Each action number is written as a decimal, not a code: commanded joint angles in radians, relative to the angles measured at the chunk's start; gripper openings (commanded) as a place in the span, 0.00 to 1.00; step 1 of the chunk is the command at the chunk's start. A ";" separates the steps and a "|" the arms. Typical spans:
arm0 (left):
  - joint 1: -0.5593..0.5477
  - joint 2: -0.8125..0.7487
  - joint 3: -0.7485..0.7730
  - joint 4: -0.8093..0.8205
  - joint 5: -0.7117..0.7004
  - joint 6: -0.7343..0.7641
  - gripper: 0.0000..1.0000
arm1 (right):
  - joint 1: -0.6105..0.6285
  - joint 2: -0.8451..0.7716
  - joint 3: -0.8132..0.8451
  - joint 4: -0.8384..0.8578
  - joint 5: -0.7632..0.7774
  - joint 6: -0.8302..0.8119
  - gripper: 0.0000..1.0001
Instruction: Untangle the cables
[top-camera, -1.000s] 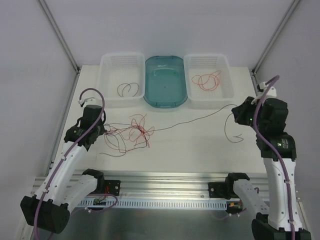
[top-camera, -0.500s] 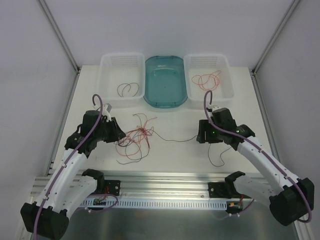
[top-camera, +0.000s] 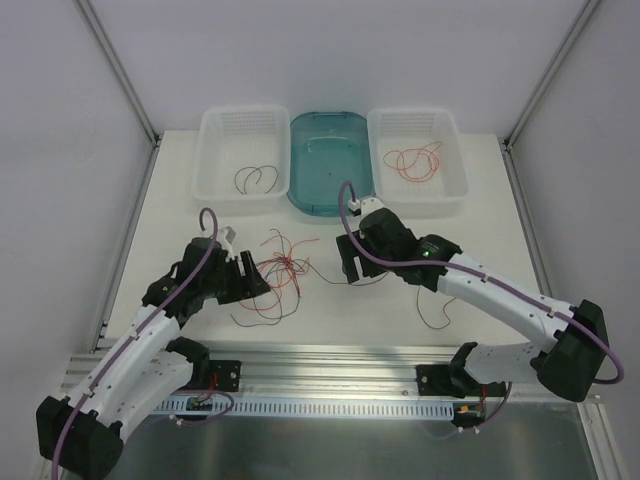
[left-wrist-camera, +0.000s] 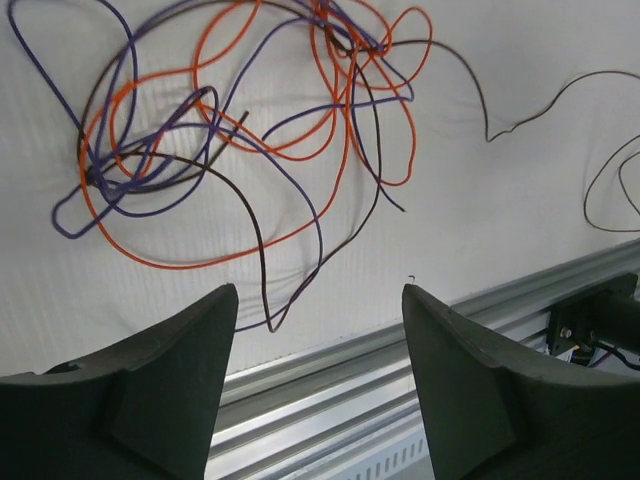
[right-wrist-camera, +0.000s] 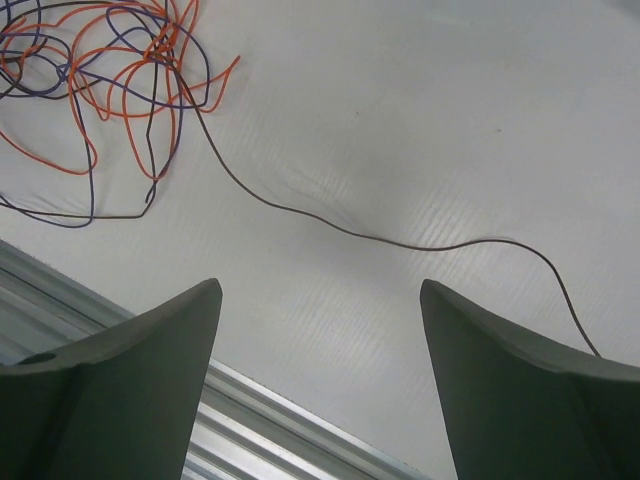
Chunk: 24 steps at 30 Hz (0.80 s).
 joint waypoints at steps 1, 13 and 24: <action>-0.083 0.059 -0.017 0.033 -0.124 -0.089 0.65 | 0.032 0.037 0.051 0.083 -0.013 0.006 0.85; -0.171 0.162 -0.037 0.096 -0.228 -0.134 0.32 | 0.057 0.339 0.142 0.347 -0.285 0.008 0.83; -0.171 0.095 -0.052 0.094 -0.217 -0.105 0.00 | 0.080 0.626 0.271 0.453 -0.383 0.014 0.83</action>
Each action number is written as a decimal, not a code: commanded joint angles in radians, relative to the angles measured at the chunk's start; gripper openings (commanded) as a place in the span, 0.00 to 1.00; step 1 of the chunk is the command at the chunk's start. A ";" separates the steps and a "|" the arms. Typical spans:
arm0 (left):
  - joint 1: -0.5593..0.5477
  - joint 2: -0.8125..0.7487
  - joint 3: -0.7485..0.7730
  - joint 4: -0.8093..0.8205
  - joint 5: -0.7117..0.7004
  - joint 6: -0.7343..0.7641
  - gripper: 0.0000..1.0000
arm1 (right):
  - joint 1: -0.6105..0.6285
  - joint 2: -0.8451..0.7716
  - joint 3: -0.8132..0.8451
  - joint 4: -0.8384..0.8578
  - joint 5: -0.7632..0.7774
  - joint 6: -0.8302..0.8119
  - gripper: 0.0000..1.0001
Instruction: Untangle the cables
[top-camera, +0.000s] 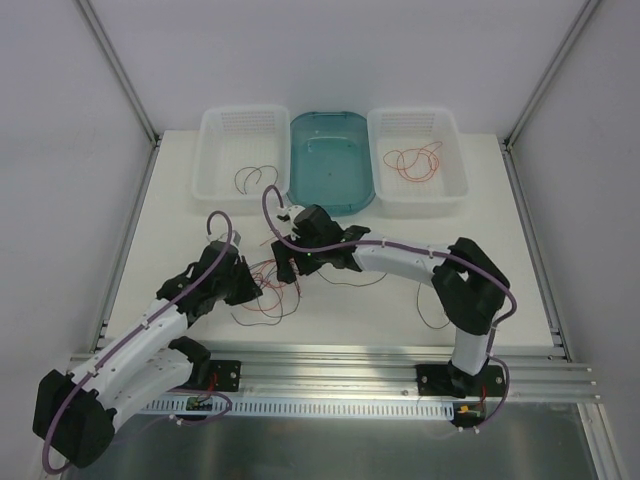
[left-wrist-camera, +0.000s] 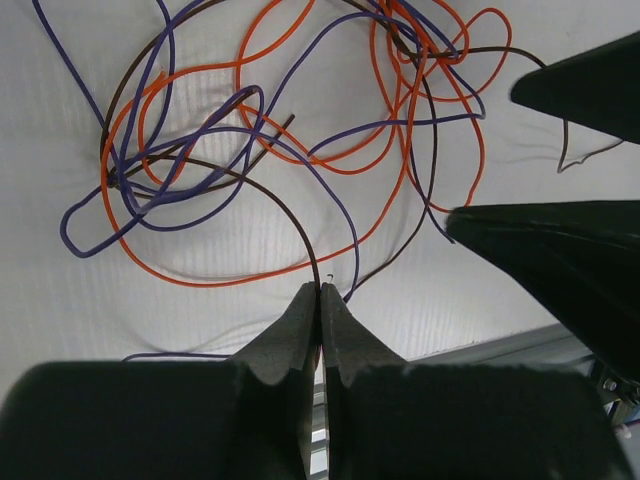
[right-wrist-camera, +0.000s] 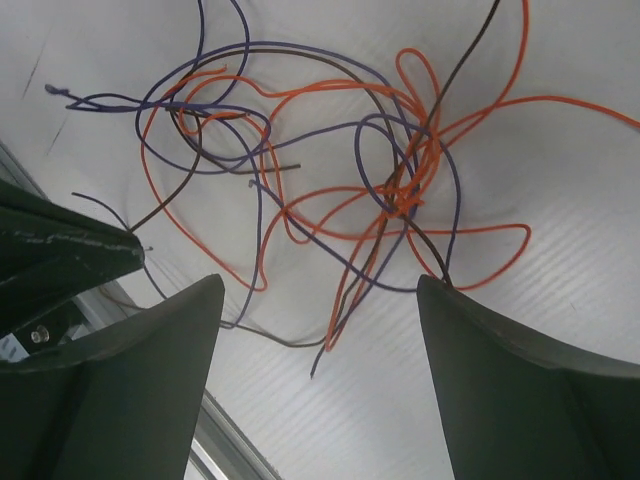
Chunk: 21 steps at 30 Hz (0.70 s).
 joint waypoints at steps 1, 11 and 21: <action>-0.011 -0.024 0.004 0.015 -0.009 0.019 0.00 | 0.008 0.077 0.082 0.060 -0.031 0.016 0.81; -0.012 -0.160 0.145 -0.141 -0.110 0.062 0.00 | -0.019 0.044 -0.030 0.067 0.145 0.025 0.01; -0.003 -0.191 0.397 -0.349 -0.513 0.194 0.00 | -0.252 -0.348 -0.393 -0.116 0.328 0.026 0.01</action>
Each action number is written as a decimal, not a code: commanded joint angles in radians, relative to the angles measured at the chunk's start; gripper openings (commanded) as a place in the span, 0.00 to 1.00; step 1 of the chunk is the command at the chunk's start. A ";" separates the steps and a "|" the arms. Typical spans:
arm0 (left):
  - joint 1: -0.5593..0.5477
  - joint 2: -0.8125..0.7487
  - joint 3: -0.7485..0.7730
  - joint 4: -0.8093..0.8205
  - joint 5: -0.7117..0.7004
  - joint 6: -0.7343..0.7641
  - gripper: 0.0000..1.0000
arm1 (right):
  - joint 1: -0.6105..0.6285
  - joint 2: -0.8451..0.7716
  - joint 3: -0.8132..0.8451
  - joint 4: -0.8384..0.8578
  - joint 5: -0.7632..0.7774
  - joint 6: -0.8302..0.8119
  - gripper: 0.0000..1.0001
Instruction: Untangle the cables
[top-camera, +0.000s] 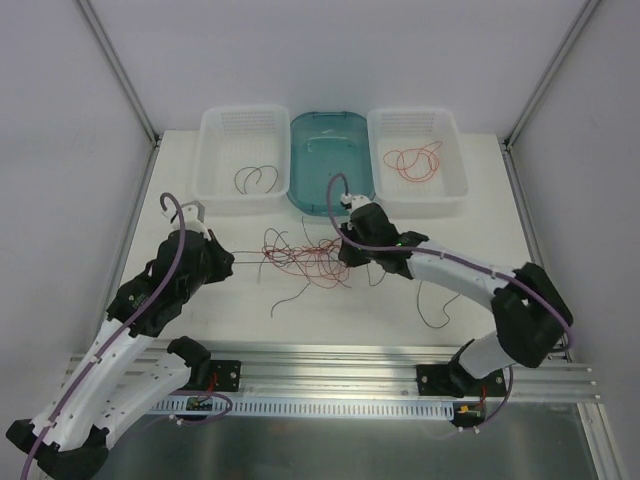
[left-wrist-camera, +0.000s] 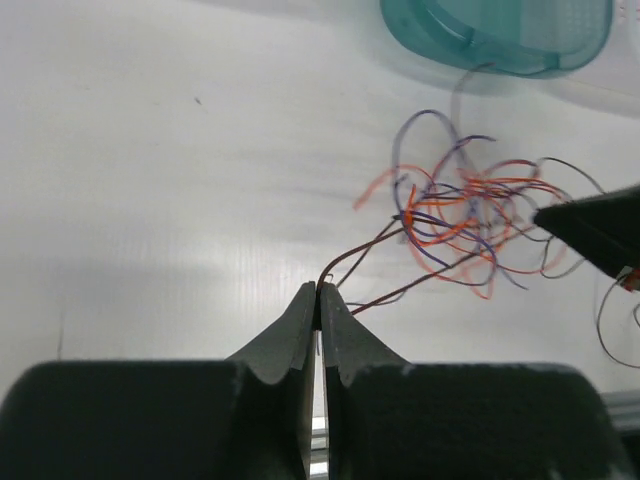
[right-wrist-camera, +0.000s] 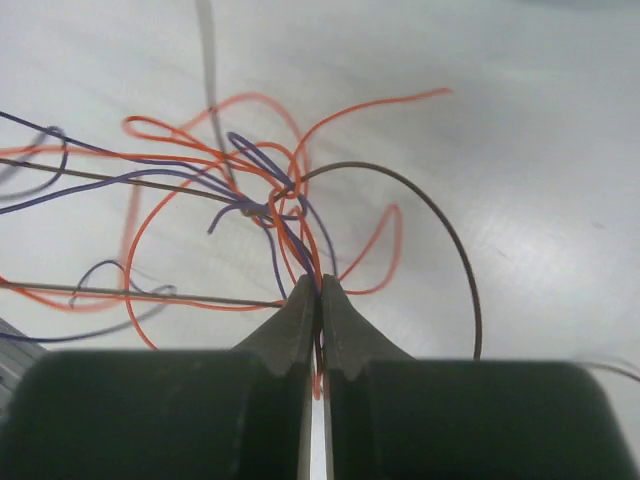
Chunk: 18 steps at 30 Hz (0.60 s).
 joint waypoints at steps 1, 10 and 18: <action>0.033 0.013 0.071 -0.122 -0.297 0.093 0.00 | -0.122 -0.158 -0.150 -0.148 0.150 -0.019 0.01; 0.191 0.044 0.052 -0.125 -0.302 0.142 0.00 | -0.515 -0.591 -0.266 -0.360 0.145 -0.005 0.01; 0.211 0.073 0.029 -0.125 -0.350 0.162 0.00 | -0.684 -0.764 -0.154 -0.495 0.072 -0.017 0.01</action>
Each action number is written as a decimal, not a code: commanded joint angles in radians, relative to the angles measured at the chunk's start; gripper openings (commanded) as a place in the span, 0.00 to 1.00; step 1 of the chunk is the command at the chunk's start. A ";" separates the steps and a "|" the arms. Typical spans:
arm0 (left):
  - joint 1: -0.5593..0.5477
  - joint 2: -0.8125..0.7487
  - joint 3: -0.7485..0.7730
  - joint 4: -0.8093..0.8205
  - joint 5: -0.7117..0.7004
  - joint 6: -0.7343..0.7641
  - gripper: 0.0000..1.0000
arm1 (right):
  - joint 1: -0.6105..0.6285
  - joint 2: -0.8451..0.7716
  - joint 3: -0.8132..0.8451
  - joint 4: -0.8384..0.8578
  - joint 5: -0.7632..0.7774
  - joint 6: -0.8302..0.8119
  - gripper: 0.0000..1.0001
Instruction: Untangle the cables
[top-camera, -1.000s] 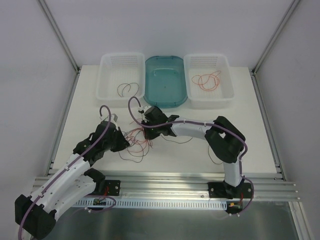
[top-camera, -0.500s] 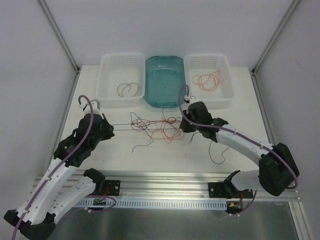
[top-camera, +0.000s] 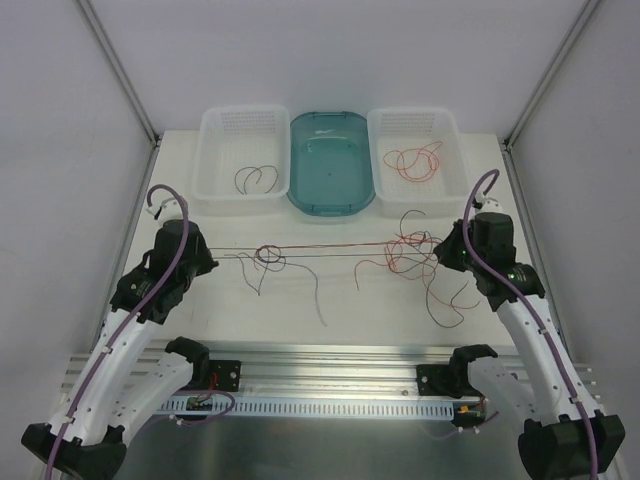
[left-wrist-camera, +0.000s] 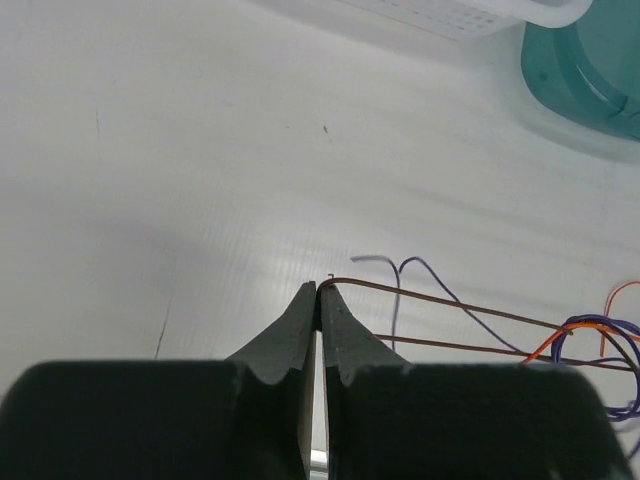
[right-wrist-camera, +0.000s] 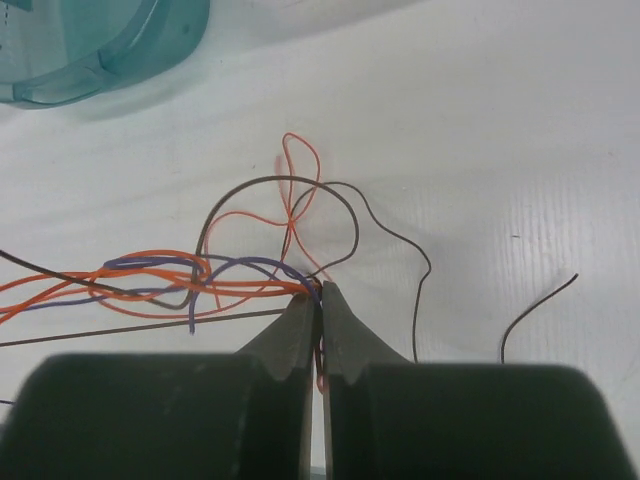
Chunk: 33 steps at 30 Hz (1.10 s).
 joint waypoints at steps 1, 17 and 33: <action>0.038 0.014 -0.010 -0.068 -0.218 0.083 0.00 | -0.085 -0.055 0.079 -0.125 0.122 -0.032 0.01; 0.072 0.065 -0.022 -0.044 -0.058 0.106 0.01 | -0.265 -0.073 0.250 -0.203 -0.070 -0.050 0.05; 0.070 0.102 -0.121 0.061 0.446 0.073 0.78 | -0.078 0.089 -0.002 -0.113 -0.020 -0.029 0.49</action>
